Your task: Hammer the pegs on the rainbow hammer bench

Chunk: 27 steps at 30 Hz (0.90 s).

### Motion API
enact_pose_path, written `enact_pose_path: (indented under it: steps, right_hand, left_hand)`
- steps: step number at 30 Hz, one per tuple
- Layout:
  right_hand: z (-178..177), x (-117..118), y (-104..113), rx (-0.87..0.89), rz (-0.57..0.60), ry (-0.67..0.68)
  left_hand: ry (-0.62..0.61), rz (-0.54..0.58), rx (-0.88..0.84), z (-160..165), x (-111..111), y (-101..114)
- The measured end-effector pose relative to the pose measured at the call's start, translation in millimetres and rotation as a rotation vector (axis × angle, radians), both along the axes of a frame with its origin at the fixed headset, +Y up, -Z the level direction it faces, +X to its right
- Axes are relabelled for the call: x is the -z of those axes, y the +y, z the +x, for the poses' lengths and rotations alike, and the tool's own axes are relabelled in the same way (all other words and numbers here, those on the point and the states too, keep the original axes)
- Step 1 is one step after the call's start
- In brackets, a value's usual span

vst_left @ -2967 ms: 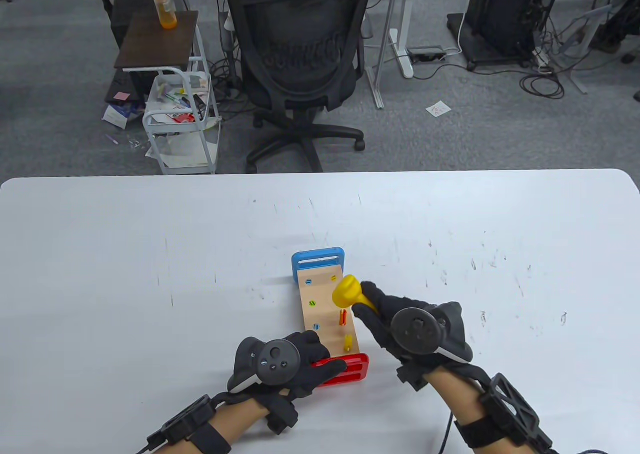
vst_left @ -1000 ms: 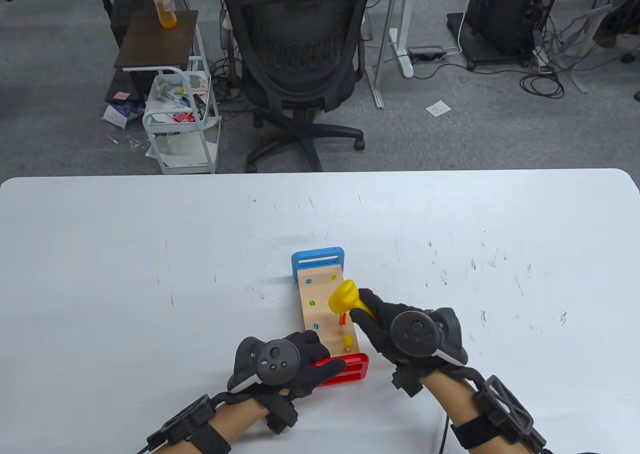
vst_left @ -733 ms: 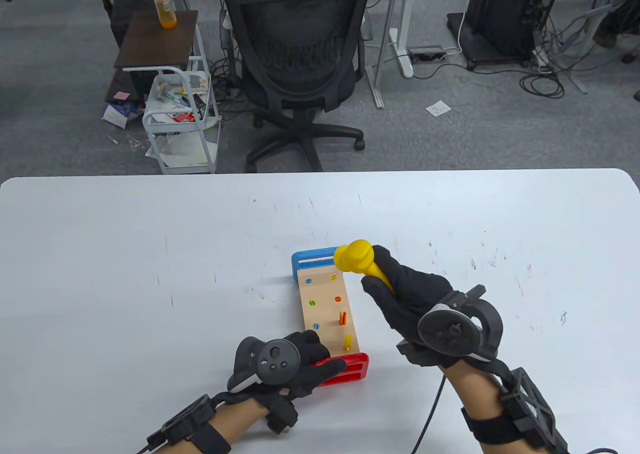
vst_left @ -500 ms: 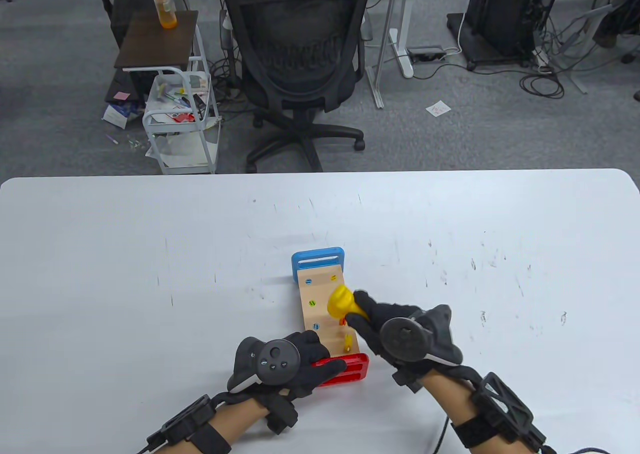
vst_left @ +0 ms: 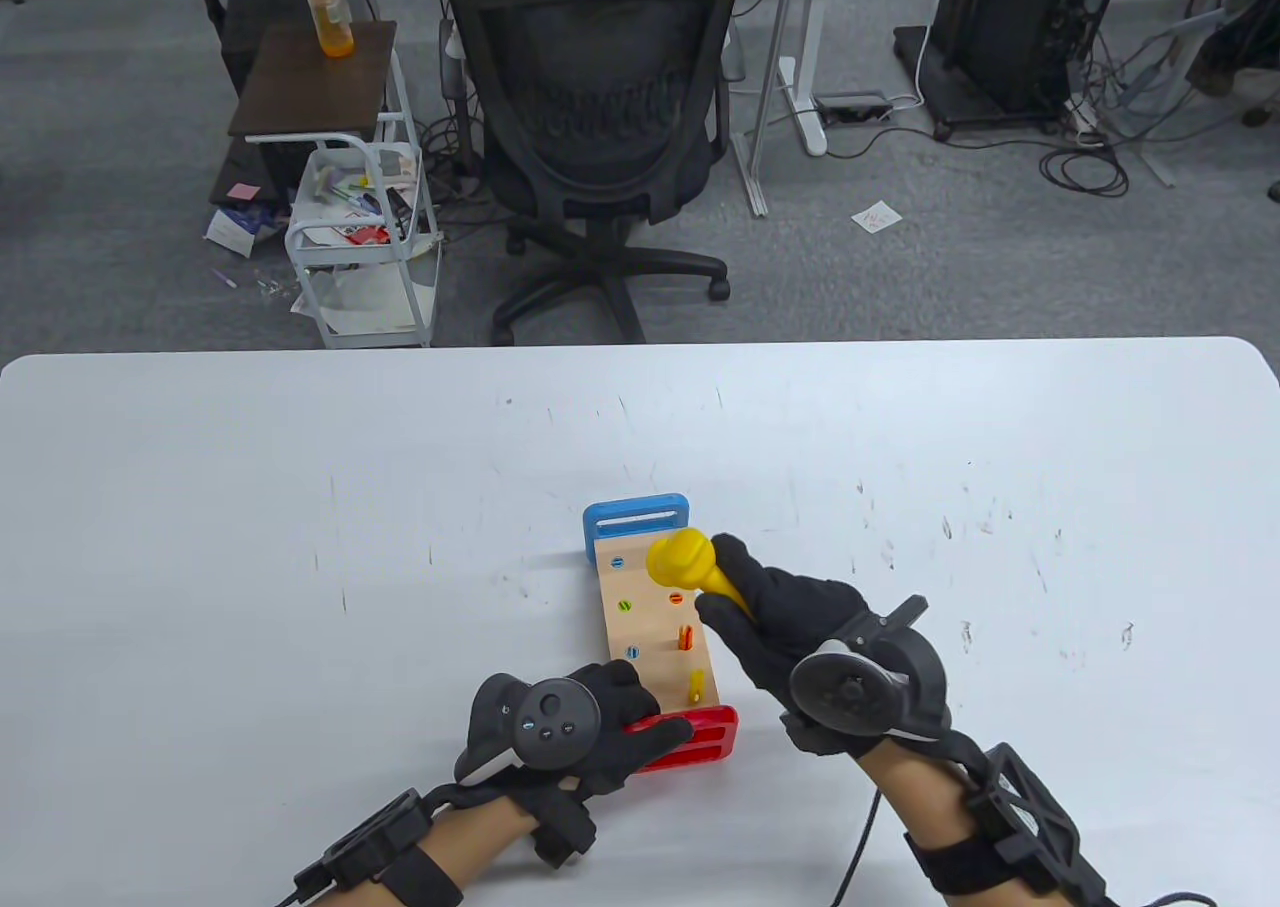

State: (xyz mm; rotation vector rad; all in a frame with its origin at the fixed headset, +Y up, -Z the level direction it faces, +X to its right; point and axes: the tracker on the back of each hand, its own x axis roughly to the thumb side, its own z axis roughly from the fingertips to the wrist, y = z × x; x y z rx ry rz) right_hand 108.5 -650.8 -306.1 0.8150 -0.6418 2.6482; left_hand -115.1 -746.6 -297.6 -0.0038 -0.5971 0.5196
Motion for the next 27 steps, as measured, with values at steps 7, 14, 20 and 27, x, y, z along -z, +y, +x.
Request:
enact_pose_path:
  steps: [7,14,20,27]
  right_hand:
    - [1.0,-1.8,3.0,-0.011,0.005,-0.026]
    - [11.6,-19.6,55.0,0.111,0.148,-0.019]
    - [0.6,11.0,-44.8,-0.162,-0.179,-0.017]
    - [15.1,5.1,10.0,0.051,0.001,-0.018]
  left_hand:
    - [0.003,0.000,-0.001,-0.2,0.1,0.0]
    - [0.001,0.001,0.001,-0.5,0.2,0.0]
    - [0.002,-0.001,0.000,-0.6,0.1,0.0]
    - [0.002,-0.004,-0.002,-0.5,0.0,-0.3]
